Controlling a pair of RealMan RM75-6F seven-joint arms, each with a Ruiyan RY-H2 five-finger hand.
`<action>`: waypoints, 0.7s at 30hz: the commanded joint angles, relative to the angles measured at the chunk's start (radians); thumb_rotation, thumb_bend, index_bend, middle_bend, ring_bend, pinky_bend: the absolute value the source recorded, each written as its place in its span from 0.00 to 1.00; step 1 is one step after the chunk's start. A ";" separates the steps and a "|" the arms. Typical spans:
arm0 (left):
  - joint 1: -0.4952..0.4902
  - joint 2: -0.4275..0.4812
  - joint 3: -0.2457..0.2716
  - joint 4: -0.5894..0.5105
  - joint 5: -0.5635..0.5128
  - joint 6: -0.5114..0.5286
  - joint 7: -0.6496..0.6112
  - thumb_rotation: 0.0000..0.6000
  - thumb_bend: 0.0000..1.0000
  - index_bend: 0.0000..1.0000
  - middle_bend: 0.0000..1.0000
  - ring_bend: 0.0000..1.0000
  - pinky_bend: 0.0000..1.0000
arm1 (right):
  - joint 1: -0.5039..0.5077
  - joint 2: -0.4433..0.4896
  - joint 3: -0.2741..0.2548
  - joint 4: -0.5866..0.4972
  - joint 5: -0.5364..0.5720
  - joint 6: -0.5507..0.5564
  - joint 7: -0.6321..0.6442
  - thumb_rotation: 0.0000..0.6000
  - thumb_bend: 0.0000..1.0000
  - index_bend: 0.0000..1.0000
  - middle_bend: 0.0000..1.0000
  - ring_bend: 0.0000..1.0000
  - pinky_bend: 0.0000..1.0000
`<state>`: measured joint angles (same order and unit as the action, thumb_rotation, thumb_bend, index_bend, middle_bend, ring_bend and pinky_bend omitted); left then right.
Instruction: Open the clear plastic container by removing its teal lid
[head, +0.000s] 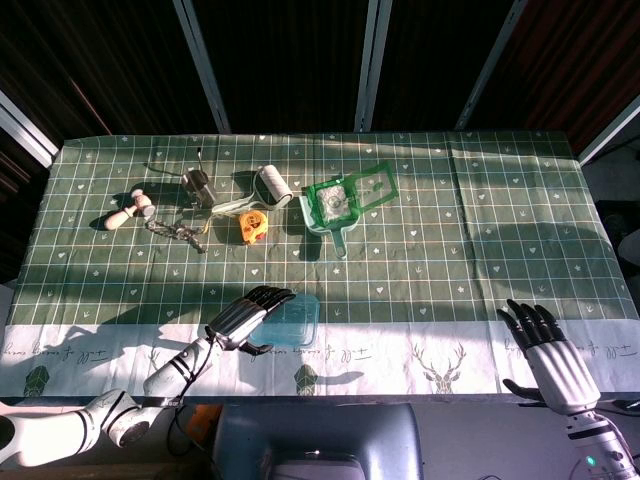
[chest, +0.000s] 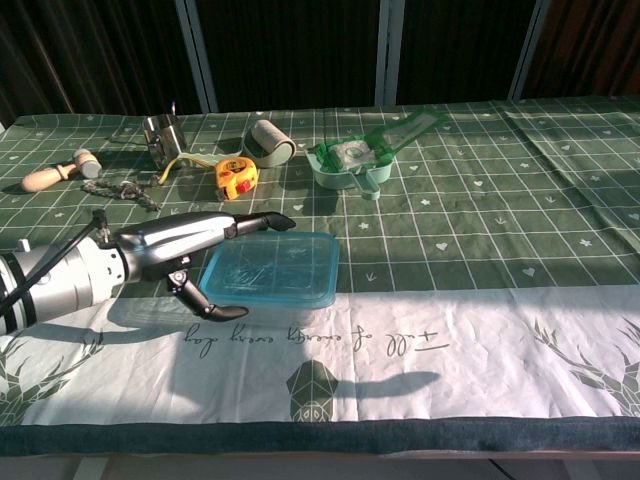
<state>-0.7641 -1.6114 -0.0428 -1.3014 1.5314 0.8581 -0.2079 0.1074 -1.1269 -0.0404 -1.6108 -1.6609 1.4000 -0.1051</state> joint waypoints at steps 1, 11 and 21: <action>0.003 -0.012 0.008 -0.012 0.012 0.019 0.000 1.00 0.28 0.00 0.42 0.46 0.47 | 0.050 -0.044 0.006 0.026 -0.037 -0.051 -0.035 1.00 0.16 0.00 0.00 0.00 0.00; 0.000 -0.091 0.016 0.015 0.032 0.060 -0.021 1.00 0.28 0.00 0.49 0.51 0.55 | 0.263 -0.233 0.044 0.139 -0.089 -0.266 0.050 1.00 0.17 0.10 0.00 0.00 0.00; -0.002 -0.149 0.020 0.083 0.044 0.095 0.001 1.00 0.28 0.00 0.51 0.52 0.54 | 0.363 -0.446 0.009 0.340 -0.216 -0.191 0.247 1.00 0.31 0.40 0.05 0.00 0.00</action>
<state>-0.7668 -1.7583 -0.0224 -1.2212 1.5757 0.9512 -0.2093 0.4476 -1.5373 -0.0183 -1.3053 -1.8501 1.1865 0.1106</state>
